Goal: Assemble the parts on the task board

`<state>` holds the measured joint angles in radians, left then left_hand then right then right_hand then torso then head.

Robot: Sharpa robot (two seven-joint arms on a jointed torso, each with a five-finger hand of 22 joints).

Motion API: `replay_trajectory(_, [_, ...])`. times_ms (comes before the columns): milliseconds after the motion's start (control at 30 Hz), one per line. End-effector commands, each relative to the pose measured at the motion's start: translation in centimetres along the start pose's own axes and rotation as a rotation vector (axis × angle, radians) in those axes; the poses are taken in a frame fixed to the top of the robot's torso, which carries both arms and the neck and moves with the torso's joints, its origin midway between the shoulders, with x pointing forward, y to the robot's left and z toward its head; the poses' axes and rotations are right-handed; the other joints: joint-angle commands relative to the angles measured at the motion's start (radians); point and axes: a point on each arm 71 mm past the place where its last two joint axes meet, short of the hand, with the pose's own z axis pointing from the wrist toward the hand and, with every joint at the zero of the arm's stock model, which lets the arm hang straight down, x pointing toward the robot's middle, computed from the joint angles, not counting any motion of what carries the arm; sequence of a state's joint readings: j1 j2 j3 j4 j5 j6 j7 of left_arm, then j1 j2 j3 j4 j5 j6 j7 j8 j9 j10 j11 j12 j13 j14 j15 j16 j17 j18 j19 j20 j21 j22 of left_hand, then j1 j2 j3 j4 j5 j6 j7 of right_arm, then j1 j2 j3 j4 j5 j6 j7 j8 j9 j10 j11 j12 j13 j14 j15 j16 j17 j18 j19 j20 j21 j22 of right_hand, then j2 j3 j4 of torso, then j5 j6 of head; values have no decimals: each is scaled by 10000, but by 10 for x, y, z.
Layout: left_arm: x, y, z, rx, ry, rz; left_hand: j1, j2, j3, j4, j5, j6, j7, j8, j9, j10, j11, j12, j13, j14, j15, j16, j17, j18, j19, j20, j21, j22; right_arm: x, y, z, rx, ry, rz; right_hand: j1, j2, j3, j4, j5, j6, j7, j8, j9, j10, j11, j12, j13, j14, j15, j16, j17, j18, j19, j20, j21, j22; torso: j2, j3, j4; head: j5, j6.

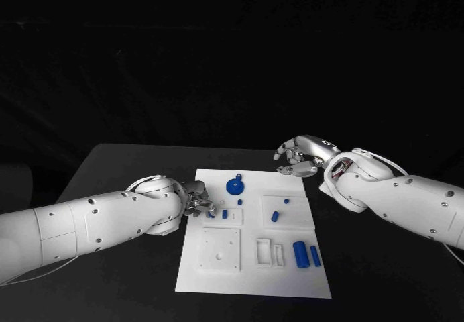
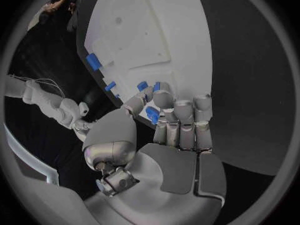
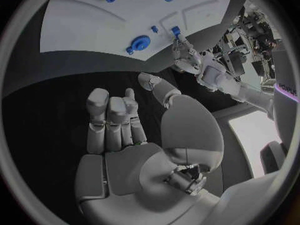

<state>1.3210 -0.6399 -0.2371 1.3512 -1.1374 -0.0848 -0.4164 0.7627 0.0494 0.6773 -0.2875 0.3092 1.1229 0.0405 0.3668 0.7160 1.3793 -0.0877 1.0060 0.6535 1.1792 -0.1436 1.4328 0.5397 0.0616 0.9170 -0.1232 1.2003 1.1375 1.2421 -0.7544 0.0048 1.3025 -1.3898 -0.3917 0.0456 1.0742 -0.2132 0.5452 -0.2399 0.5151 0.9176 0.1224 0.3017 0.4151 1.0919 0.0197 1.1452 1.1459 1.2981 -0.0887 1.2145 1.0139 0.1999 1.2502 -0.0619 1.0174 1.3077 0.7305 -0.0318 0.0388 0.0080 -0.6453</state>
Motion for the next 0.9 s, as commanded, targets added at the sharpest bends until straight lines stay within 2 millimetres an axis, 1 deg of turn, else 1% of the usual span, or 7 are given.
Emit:
replay_trajectory(33, [7, -1, 0, -51, 420, 327, -26, 95, 351, 304, 64, 971, -532, 34, 15, 318, -362, 41, 10, 601, -713, 39, 10, 114, 64, -1492, 38, 10, 1, 1, 0, -59, 118, -39, 45, -49, -10, 31, 53, -11, 81, 12, 15, -36, -26, 70, -11, 41, -42, -54, 9, 619, -3, -87, -56, 144, 3, 2, -3, 5, -15])
replay_trajectory(200, [7, 1, -1, -130, 439, 450, -25, 100, 357, 307, 55, 971, -532, 36, 14, 315, -362, 46, 11, 600, -714, 41, 10, 116, 64, -1492, 39, 12, 1, 1, 0, -62, 118, -38, 45, -49, -11, 31, 59, -11, 81, 12, 16, -36, -27, 70, -12, 41, -42, -54, 9, 619, -2, -87, -56, 144, 1, 1, 7, 9, -19])
replay_trajectory(533, [9, 2, -2, -217, 687, 638, -32, 114, 365, 317, 47, 979, -534, 48, 13, 315, -364, 67, 16, 602, -715, 54, 12, 118, 63, -1491, 42, 18, 1, 0, 0, -48, 112, -44, 45, -49, -13, 31, 70, -11, 81, 12, 16, -36, -27, 71, -12, 41, -43, -54, 10, 619, -2, -88, -55, 144, 2, -2, -5, 27, -40])
replay_trajectory(900, [9, 4, -1, -309, 660, 684, -84, 162, 378, 288, 220, 1006, -546, 88, 9, 309, -375, 150, 36, 610, -711, 116, 30, 125, 60, -1485, 63, 49, 1, 0, 0, -46, 112, -46, 49, -46, -13, 29, 78, -11, 81, 13, 16, -35, -27, 72, -13, 42, -43, -55, 11, 619, -1, -88, -55, 144, 6, -3, -1, 24, -46])
